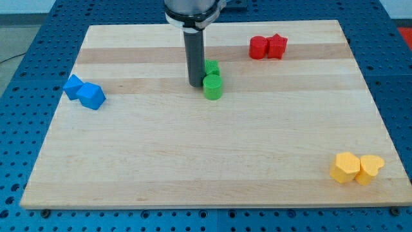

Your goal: Move the green star towards the red circle

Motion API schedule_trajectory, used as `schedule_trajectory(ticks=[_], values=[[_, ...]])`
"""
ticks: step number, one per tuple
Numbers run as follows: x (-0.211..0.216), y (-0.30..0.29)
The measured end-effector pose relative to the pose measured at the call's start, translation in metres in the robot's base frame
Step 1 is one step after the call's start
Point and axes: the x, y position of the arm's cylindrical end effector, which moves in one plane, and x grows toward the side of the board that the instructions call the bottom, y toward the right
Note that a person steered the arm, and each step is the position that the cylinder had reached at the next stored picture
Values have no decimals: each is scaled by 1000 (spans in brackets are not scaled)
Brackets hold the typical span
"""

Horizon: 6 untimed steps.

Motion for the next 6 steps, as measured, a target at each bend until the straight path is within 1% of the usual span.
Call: schedule_trajectory(ticks=[1,3,4,6], values=[[-4,14],[-69,14],[-76,17],[-76,34]])
